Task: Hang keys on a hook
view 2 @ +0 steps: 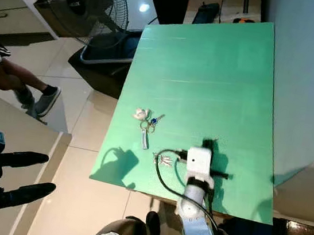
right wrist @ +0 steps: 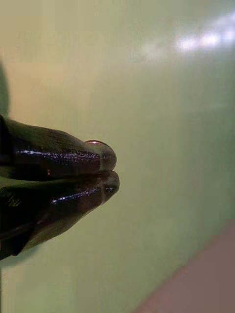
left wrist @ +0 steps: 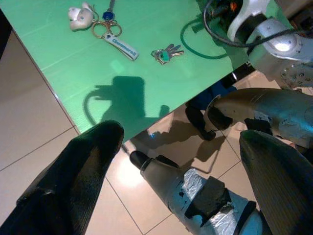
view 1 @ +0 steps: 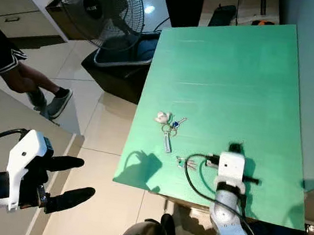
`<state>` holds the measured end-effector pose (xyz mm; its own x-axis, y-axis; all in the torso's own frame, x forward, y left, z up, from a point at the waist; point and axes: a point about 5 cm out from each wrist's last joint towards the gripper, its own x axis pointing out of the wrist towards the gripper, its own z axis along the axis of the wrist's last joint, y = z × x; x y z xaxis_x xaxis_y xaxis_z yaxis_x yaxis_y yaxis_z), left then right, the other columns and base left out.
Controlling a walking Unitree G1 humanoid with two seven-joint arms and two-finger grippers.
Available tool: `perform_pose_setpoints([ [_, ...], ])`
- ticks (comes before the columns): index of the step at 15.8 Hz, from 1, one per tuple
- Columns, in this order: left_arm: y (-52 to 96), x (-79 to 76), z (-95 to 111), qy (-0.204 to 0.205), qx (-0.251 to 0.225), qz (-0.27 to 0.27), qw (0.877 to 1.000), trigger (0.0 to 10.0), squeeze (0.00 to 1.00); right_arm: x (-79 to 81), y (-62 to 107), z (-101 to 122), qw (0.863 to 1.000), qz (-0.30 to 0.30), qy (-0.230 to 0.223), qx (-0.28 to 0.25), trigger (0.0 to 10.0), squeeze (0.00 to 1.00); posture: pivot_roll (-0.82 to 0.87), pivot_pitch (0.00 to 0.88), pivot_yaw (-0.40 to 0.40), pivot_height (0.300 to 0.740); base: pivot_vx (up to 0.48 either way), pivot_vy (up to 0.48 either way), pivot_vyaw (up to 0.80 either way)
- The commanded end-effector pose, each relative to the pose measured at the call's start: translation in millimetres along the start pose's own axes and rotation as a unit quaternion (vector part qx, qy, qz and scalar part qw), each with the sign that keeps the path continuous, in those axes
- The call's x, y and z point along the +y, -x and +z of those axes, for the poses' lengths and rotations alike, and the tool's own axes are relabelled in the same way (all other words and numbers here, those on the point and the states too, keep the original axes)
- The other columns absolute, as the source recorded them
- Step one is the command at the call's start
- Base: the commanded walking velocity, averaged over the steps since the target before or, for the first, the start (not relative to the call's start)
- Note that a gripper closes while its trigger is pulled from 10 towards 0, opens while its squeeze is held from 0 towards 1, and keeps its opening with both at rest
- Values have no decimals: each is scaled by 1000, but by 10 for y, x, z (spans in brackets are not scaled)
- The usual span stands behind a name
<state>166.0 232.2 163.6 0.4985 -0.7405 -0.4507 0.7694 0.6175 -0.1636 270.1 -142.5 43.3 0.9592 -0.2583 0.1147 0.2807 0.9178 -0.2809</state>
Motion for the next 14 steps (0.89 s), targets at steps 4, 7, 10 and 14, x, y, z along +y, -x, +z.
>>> perform_pose_setpoints([
  [4, -2, 14, -42, 10, 9, 5, 1000, 10000, 0, 101, 19, 129, 1000, 9, -11, -16, 0, 0, 89, 304, 400, 740, 0, 0, 0],
  [7, -60, 38, -59, 18, -1, 15, 1000, 10000, 0, 63, -11, 195, 1000, 6, -10, -23, 0, 0, 72, 288, 400, 740, 0, 0, 0],
  [10, -230, 186, -80, 42, -28, 54, 997, 10000, 0, -21, -85, 306, 999, 9, -14, -36, 0, 0, 23, 248, 400, 740, 0, 0, 0],
  [14, -565, 285, -166, 57, -73, 90, 992, 10000, 0, -82, -100, 354, 998, 60, 2, -34, 0, 0, -54, 167, 302, 740, 0, 0, 0],
])
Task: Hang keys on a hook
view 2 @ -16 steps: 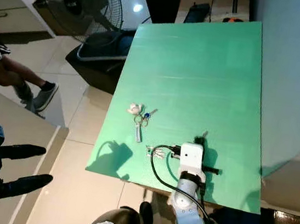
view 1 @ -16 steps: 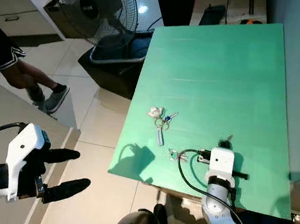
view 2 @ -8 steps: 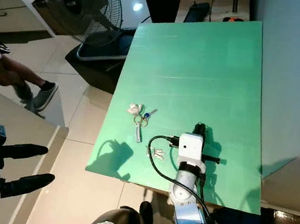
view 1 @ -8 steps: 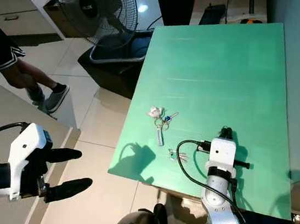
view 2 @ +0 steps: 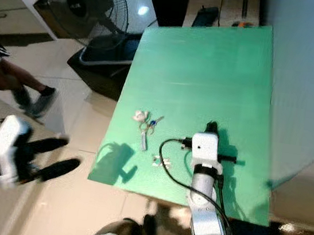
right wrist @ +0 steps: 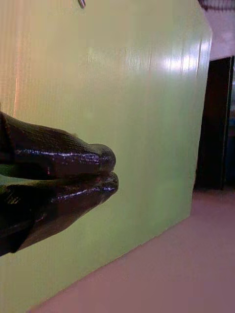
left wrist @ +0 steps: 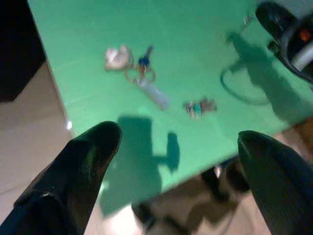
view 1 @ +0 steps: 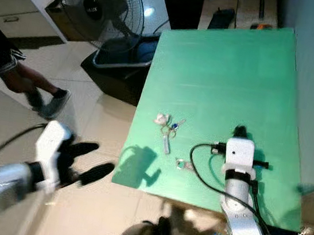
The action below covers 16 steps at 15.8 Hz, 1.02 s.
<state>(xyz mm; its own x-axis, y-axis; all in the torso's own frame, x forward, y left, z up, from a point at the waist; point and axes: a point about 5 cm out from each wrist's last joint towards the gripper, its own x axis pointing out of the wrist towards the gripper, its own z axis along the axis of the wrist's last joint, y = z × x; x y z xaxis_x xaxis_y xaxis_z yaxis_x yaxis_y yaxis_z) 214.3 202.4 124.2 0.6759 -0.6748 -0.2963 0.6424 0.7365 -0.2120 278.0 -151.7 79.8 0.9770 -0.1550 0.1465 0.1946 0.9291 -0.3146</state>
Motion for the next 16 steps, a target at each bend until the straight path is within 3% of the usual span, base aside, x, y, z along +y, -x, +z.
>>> perform_pose_setpoints([
  [1, -35, 63, -101, -4, 14, 27, 1000, 10000, 0, 57, 37, 31, 1000, 20, -15, 4, 0, 0, -69, 146, 280, 740, 0, 0, 0],
  [5, -601, 110, -148, -4, -42, 55, 998, 10000, 0, -7, 57, -58, 997, 58, -28, 45, 0, 0, -132, 18, 153, 740, 0, 0, 0],
  [7, -881, 109, -149, -10, -61, 63, 996, 10000, 0, -33, 61, -77, 995, 78, -29, 61, 0, 0, -140, 0, 115, 740, 0, 0, 0],
  [11, -1273, 86, -215, -41, -44, 88, 994, 10000, 0, -113, 81, -201, 991, 69, -58, 97, 0, 0, -151, 0, 77, 740, 0, 0, 0],
  [13, -1279, 239, -252, -23, -29, 132, 991, 10000, 0, -108, 216, -299, 990, 45, -71, 111, 0, 0, -149, 0, 83, 740, 0, 0, 0],
  [16, -995, 535, -320, 45, -64, 213, 974, 10000, 0, -84, 414, -370, 990, 11, -76, 118, 0, 0, -139, 0, 92, 740, 0, 0, 0],
])
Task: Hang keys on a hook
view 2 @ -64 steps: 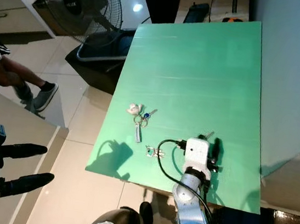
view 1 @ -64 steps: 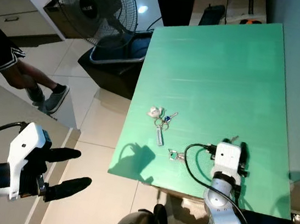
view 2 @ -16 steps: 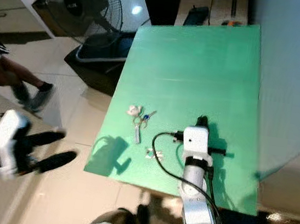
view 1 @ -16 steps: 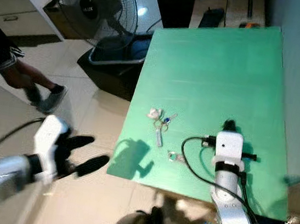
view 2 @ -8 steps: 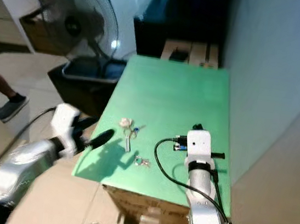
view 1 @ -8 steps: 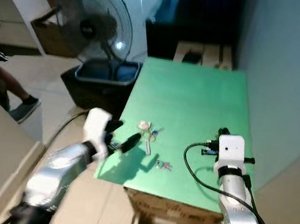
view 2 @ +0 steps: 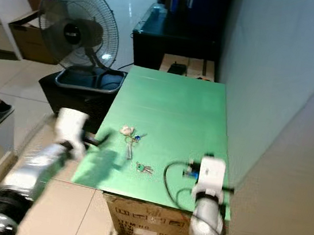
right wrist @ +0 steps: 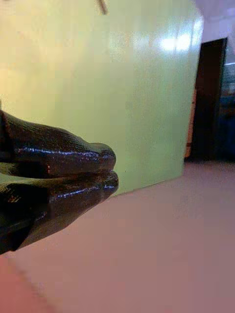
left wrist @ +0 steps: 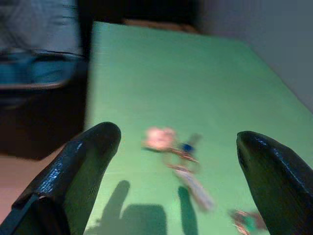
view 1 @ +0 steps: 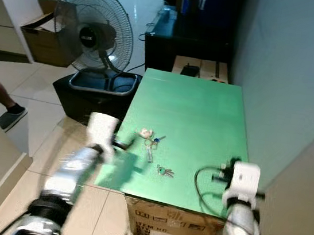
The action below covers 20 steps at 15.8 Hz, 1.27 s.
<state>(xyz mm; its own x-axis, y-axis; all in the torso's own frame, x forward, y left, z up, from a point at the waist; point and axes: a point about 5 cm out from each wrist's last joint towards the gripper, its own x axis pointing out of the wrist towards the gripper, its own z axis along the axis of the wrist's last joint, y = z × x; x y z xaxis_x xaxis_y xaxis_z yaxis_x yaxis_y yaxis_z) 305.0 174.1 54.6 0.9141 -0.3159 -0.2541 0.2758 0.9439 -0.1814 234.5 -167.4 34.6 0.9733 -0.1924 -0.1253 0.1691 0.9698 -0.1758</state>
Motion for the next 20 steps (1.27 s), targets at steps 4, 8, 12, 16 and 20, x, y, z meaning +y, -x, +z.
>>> perform_pose_setpoints([
  [4, 526, 227, -172, -49, -17, 12, 999, 10000, 0, -218, 35, 129, 999, -16, 24, -43, 0, 0, -107, 0, 68, 740, 0, 0, 0],
  [8, 834, 268, 342, -57, -111, 26, 992, 10000, 0, -378, 161, 579, 994, -23, 8, -109, 0, 0, -73, 0, 38, 740, 0, 0, 0],
  [12, 786, 75, 259, -33, -135, 28, 990, 10000, 0, -324, 176, 541, 994, -8, 4, -108, 0, 0, -67, 0, 21, 740, 0, 0, 0],
  [16, 754, 5, 250, -34, -124, 25, 991, 10000, 0, -240, 189, 492, 996, 15, 13, -82, 0, 0, -56, 0, 26, 740, 0, 0, 0],
  [20, 703, 44, 261, -61, -107, 26, 992, 10000, 0, -209, 175, 454, 997, 23, 17, -75, 0, 0, -56, 0, 44, 740, 0, 0, 0],
])
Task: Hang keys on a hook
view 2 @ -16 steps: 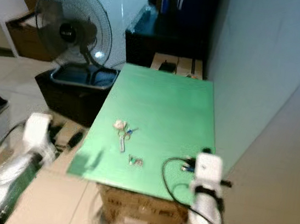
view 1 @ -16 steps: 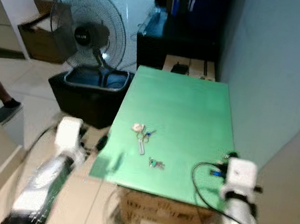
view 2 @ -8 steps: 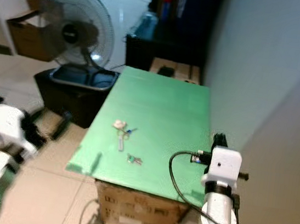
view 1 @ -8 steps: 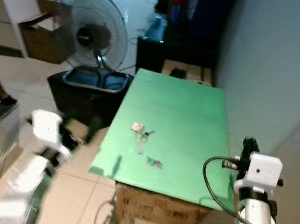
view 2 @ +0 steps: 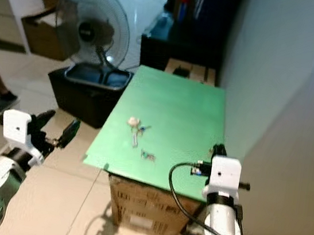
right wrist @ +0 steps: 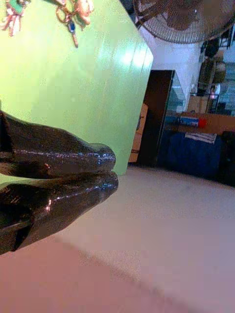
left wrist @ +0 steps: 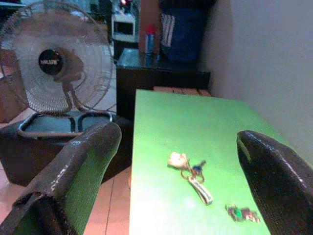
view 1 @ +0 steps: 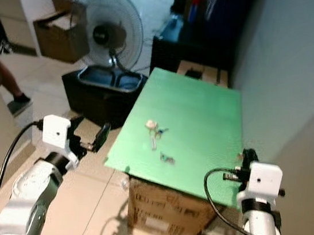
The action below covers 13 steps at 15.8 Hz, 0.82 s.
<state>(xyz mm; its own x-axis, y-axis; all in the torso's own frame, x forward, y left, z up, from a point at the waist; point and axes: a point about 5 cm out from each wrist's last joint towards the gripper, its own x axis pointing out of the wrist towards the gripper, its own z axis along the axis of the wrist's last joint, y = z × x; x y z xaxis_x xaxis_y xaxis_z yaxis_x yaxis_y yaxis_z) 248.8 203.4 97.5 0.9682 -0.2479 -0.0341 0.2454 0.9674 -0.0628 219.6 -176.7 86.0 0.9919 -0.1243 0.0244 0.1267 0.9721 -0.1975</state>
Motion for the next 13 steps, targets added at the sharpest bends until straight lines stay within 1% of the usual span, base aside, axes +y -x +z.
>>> perform_pose_setpoints([
  [1, -40, -3, -7, -12, 12, -8, 1000, 10000, 0, 12, -16, -14, 1000, 6, 5, 6, 0, 0, -57, 0, 50, 740, 0, 0, 0],
  [4, -115, -27, 19, -27, 16, -24, 999, 10000, 0, 46, -31, -17, 1000, 13, 6, 10, 0, 0, -59, 0, 59, 740, 0, 0, 0],
  [7, -118, -53, -19, -18, 26, -29, 999, 10000, 0, 70, -28, -4, 1000, 13, 5, 9, 0, 0, -65, 0, 63, 740, 0, 0, 0],
  [11, -167, -93, -28, -39, 32, -39, 998, 10000, 0, 108, -24, -16, 999, 29, 14, 13, 0, 0, -64, 0, 58, 740, 0, 0, 0],
  [13, -190, -105, -37, -32, 38, -33, 998, 10000, 0, 114, -16, -31, 999, 35, 14, 17, 0, 0, -64, 0, 57, 740, 0, 480, 0],
])
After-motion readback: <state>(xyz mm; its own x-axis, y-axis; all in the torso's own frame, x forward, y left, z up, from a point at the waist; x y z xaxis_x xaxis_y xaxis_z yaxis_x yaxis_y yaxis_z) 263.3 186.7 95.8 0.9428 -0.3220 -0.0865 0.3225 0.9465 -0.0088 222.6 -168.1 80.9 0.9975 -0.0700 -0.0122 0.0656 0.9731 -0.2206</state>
